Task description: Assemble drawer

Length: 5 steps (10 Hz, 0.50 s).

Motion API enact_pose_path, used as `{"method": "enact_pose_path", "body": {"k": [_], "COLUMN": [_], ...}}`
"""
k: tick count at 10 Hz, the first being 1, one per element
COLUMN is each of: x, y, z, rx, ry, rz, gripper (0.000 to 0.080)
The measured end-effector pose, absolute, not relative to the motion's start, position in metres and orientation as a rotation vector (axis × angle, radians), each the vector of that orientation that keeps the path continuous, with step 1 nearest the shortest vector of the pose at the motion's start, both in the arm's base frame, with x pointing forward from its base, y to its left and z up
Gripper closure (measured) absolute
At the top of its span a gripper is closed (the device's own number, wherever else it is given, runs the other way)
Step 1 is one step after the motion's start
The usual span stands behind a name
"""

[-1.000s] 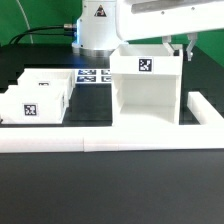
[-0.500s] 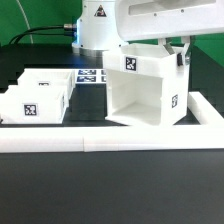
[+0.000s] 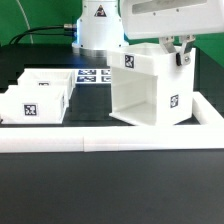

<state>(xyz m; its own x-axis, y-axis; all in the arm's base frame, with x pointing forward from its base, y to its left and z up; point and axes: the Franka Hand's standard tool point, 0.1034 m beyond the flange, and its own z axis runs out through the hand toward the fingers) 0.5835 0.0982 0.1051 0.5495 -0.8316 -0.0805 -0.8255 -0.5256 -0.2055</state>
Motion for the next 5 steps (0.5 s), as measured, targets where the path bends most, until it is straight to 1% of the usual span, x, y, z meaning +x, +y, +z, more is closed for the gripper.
{"method": "enact_pose_path", "body": {"k": [5], "x": [0.5825], "y": [0.1023], "z": [0.1012], "rx": [-2.237], "ry": [1.83], "rz": [0.055], "gripper": [0.0752]}}
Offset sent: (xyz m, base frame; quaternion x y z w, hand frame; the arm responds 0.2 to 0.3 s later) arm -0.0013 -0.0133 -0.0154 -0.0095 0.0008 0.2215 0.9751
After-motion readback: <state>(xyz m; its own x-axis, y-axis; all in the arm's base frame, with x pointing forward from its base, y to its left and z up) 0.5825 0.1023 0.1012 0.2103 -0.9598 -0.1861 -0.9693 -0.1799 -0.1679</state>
